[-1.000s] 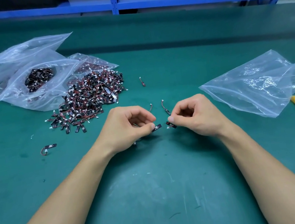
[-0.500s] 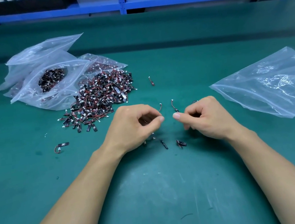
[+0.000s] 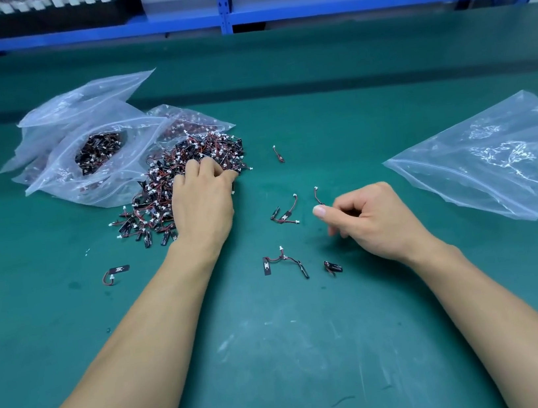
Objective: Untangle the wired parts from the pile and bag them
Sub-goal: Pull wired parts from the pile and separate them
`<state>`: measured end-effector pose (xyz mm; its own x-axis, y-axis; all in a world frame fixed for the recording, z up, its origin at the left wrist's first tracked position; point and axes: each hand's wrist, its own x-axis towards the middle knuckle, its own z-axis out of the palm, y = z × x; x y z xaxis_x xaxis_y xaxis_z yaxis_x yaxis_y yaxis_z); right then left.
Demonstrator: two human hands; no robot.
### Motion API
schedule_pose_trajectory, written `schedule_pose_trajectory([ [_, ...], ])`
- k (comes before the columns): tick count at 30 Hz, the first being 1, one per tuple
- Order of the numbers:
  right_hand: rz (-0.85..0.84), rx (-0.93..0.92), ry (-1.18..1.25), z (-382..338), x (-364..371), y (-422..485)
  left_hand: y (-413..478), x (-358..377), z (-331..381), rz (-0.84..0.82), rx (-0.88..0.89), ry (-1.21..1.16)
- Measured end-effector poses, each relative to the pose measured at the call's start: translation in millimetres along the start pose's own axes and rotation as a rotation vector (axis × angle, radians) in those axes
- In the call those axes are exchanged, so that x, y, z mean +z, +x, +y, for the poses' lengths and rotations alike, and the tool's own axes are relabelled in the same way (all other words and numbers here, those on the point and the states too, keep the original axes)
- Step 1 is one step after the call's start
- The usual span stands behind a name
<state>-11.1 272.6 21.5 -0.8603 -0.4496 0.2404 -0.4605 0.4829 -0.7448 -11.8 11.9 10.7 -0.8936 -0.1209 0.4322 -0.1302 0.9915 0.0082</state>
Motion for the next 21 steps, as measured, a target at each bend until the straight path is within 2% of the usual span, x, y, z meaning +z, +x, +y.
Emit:
schedule_pose_trajectory([
  [8, 0.052, -0.007, 0.024, 0, 1, 2, 6, -3, -6, 0.002, 0.026, -0.016],
  [13, 0.065, -0.005, 0.018, -1, 0, 2, 1, -5, -3, -0.053, 0.130, -0.063],
  [21, 0.067, -0.003, 0.025, -2, -1, 1, -8, -14, -3, -0.119, 0.315, -0.368],
])
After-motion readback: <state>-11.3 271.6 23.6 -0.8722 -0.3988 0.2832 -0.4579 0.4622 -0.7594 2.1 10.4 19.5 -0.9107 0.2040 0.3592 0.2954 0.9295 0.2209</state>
